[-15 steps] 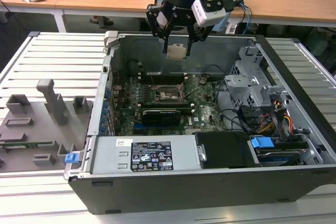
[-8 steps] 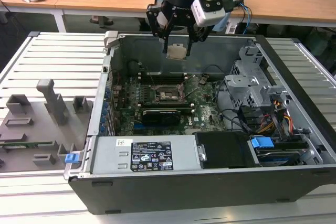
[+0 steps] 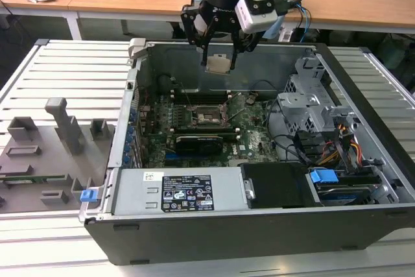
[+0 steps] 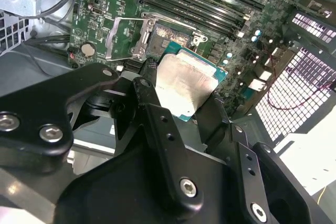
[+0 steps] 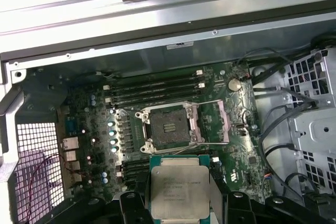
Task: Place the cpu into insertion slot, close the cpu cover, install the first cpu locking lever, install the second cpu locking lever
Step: 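Place the cpu into insertion slot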
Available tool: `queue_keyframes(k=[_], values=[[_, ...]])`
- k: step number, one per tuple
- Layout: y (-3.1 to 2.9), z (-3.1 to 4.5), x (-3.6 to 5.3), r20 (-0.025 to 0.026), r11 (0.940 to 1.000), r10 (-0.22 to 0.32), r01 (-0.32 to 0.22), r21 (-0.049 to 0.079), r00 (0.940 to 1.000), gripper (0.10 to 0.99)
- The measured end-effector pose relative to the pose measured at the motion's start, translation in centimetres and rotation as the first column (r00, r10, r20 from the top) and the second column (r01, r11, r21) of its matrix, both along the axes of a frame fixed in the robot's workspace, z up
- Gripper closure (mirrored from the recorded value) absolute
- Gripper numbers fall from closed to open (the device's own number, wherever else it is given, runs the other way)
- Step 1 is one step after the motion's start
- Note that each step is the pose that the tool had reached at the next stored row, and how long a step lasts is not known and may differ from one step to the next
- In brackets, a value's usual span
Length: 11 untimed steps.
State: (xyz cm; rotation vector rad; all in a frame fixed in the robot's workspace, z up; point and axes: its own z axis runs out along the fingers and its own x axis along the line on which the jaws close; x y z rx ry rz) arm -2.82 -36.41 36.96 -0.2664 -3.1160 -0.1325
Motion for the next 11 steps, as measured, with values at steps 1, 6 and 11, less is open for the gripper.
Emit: queue_keyframes(k=[1, 6, 11], values=[[0.00, 0.00, 0.00, 0.0000, 1.0000, -0.002, 0.002, 0.000, 1.0000, 0.545], [0.00, 0.00, 0.00, 0.0000, 0.9998, -0.019, 0.019, -0.001, 0.9998, 0.545], [0.00, 0.00, 0.00, 0.0001, 0.9988, -0.048, 0.048, -0.002, 0.9988, 0.545]])
